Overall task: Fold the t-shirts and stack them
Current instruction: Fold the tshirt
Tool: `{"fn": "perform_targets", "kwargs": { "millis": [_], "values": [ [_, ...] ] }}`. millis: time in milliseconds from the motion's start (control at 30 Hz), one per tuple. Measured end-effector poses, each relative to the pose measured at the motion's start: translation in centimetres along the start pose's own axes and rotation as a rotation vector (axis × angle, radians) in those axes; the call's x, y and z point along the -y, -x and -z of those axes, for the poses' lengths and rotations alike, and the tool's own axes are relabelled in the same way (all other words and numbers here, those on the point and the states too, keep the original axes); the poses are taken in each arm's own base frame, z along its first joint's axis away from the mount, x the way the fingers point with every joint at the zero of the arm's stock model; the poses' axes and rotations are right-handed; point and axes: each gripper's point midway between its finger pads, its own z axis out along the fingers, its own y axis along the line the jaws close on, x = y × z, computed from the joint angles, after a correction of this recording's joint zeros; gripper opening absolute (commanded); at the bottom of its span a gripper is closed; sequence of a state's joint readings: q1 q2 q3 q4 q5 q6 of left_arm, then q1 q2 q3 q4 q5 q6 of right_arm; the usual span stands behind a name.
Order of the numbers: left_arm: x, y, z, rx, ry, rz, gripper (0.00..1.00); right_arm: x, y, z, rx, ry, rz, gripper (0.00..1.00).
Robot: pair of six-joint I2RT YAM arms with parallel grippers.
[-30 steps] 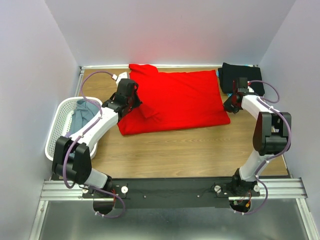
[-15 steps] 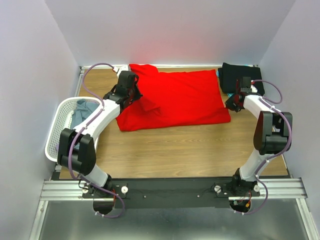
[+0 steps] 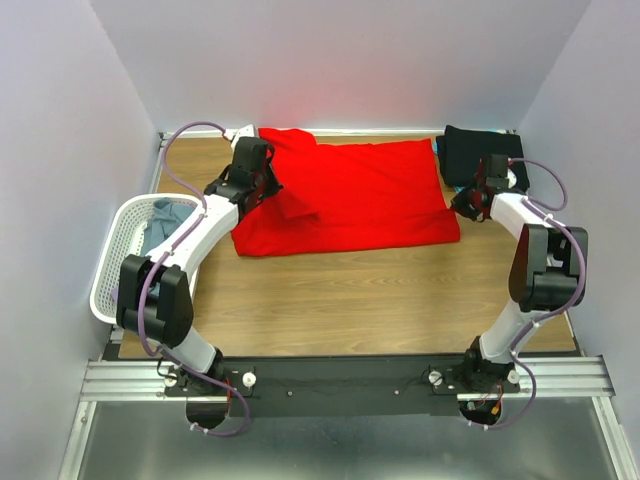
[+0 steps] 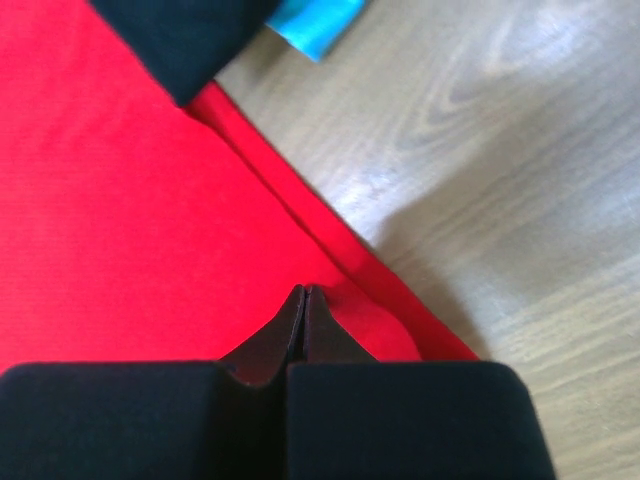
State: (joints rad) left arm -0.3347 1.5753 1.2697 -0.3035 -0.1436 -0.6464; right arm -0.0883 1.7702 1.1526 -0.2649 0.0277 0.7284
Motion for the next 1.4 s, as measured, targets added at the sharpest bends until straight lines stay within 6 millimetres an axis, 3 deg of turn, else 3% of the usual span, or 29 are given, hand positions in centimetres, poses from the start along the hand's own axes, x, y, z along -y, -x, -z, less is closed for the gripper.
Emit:
{"fn": "perform_targets", "kwargs": {
  "millis": [567,1400],
  "values": [
    [-1.6,0.6,-0.1,0.004,0.034,0.015,0.0,-2.3,1.0,0.5,0.011,0.09,-0.002,0.01],
    [-3.6,1.9,-0.4,0.025,0.071,0.046,0.0,-4.6,2.4,-1.8,0.001,0.141,-0.002,0.01]
  ]
}}
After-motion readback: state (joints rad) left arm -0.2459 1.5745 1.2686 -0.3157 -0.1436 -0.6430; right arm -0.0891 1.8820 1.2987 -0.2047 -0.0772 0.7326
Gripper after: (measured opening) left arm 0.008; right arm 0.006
